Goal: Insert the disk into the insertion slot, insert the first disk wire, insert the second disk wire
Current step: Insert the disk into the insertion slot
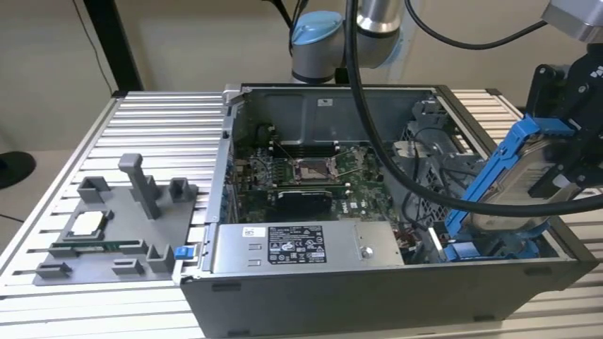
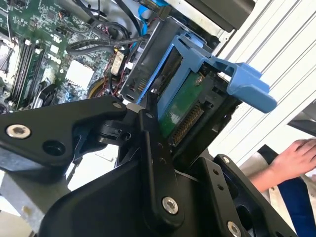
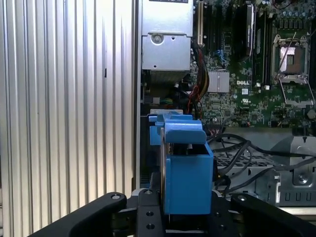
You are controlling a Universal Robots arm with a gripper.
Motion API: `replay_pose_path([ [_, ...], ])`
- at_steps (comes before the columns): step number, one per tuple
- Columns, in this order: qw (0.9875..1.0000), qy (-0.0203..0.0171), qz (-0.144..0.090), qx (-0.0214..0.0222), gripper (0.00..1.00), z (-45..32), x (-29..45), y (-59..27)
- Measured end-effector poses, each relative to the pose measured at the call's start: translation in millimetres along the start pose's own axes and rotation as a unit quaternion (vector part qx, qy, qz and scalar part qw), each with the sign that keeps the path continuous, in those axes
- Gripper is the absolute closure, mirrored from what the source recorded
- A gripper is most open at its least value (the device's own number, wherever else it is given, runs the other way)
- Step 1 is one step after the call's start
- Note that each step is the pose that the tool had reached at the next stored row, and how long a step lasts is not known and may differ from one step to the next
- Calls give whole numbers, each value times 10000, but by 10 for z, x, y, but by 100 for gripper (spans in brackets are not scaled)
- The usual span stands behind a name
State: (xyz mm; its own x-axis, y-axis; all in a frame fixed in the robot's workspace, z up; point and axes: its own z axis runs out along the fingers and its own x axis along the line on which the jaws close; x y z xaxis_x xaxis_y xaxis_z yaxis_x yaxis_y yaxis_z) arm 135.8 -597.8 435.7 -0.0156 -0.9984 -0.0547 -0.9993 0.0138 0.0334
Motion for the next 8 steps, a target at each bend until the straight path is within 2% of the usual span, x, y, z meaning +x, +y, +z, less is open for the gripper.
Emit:
replay_pose_path([
  [8,10000,0,0,0,100,1,0,0],
])
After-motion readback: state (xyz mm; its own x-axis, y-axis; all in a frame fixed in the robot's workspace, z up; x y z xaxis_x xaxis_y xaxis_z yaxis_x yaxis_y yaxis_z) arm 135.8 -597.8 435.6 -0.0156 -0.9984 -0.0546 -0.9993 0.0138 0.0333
